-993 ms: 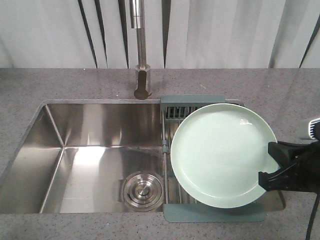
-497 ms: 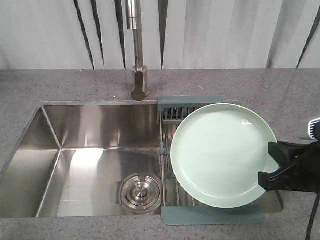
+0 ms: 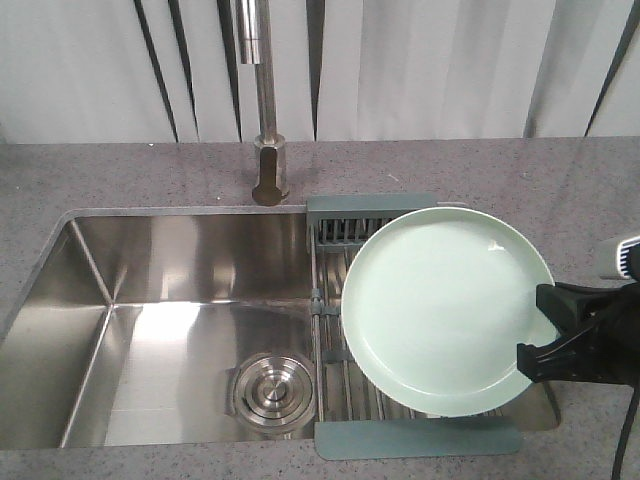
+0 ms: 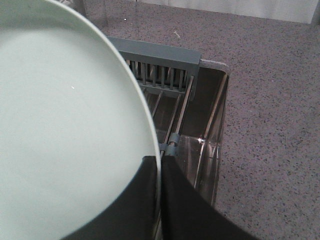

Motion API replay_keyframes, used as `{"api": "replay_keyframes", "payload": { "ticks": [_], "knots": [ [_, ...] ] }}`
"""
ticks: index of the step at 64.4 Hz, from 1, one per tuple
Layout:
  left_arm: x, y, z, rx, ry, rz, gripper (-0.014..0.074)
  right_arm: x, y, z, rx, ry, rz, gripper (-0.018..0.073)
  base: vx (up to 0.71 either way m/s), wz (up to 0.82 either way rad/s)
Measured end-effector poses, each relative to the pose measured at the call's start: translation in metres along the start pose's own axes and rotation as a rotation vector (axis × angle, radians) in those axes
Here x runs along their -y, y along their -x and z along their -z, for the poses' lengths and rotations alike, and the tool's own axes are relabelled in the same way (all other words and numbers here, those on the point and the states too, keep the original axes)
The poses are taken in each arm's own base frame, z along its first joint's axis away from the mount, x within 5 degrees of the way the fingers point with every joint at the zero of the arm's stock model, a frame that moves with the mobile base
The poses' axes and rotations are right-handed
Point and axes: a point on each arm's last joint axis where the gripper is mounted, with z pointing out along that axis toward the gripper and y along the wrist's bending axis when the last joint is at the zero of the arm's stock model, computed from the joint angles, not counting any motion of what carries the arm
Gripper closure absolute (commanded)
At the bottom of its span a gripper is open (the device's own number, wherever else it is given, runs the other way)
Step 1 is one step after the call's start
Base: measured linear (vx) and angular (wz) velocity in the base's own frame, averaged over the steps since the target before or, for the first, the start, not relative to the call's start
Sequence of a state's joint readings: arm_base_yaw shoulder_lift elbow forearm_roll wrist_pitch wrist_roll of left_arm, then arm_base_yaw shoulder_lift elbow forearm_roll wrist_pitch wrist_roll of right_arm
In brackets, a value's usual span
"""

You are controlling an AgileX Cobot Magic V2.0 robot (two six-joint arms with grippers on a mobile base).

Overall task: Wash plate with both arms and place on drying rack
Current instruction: 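Drive the base up to the sink, holding the plate above the drying rack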

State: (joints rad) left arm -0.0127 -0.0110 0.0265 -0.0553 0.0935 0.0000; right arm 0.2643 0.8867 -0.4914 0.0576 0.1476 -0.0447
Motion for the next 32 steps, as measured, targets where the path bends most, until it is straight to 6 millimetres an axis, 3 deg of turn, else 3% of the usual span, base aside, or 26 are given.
{"api": "replay_keyframes", "payload": {
  "ticks": [32],
  "knots": [
    [0.0000, 0.0000, 0.0000, 0.000, 0.000, 0.000, 0.0602, 0.0000, 0.0000, 0.0000, 0.000, 0.000, 0.000, 0.0567, 0.02, -0.02]
  ]
}}
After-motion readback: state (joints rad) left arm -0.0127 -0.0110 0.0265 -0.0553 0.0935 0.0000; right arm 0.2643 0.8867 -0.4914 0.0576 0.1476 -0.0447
